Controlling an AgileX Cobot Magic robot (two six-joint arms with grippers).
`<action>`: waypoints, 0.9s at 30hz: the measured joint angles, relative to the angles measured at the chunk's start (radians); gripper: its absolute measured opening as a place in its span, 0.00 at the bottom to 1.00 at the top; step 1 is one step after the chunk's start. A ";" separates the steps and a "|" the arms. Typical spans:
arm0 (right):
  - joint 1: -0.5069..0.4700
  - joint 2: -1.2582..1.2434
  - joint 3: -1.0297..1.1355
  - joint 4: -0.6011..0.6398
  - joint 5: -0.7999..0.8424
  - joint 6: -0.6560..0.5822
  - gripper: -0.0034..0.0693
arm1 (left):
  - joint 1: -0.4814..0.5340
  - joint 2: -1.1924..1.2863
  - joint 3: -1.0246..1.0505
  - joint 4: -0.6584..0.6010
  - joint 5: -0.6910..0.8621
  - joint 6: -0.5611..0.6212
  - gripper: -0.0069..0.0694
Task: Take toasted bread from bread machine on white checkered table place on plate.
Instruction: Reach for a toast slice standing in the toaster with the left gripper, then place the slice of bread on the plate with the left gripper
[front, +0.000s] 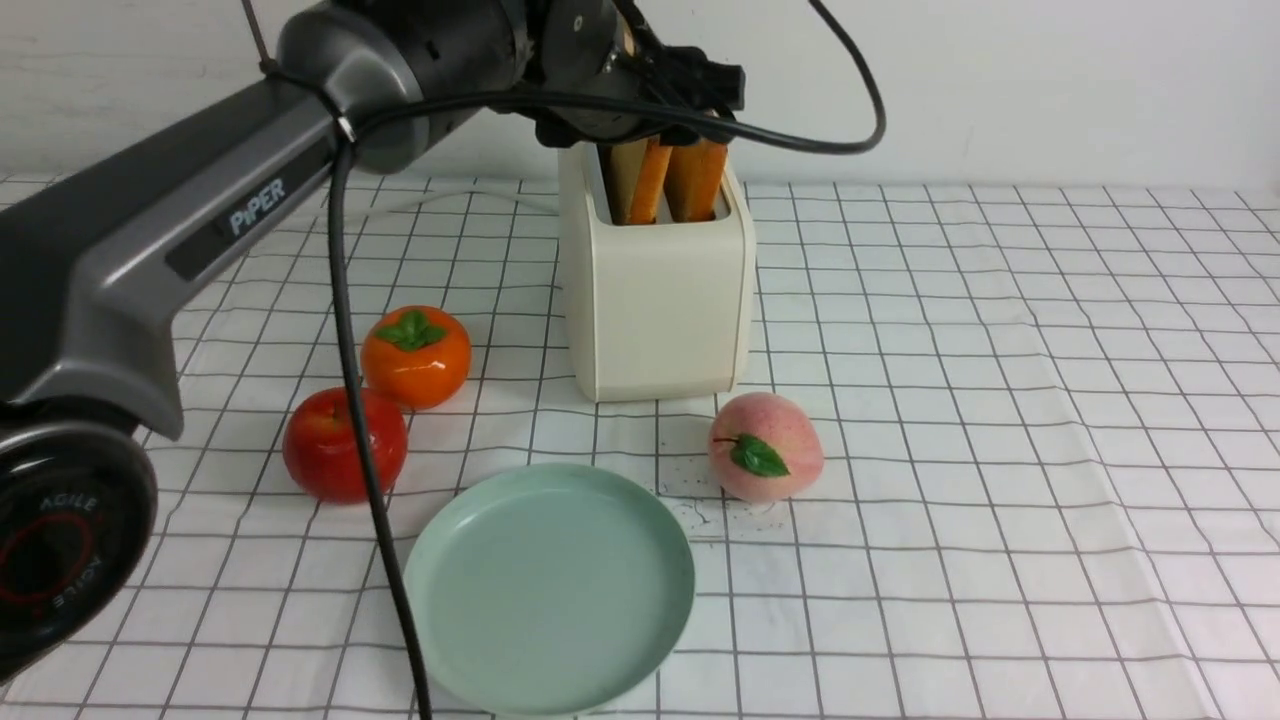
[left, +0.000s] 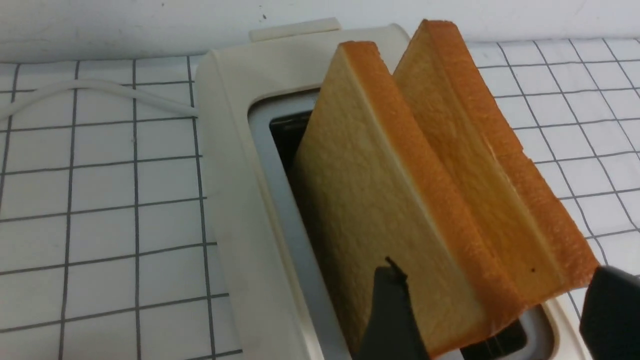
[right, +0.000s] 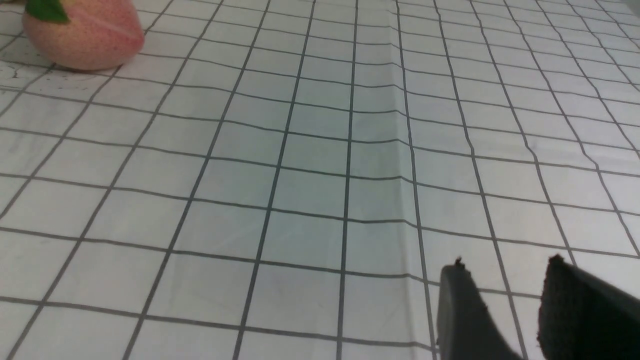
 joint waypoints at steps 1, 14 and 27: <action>0.000 0.000 0.000 0.000 0.000 0.000 0.38 | 0.000 0.003 -0.002 0.005 -0.008 0.001 0.72; 0.000 0.000 0.000 0.000 0.000 0.000 0.38 | 0.000 0.050 -0.002 0.096 -0.079 0.001 0.41; 0.000 0.000 0.000 0.000 0.000 0.000 0.38 | -0.023 -0.161 -0.001 0.102 0.002 0.028 0.13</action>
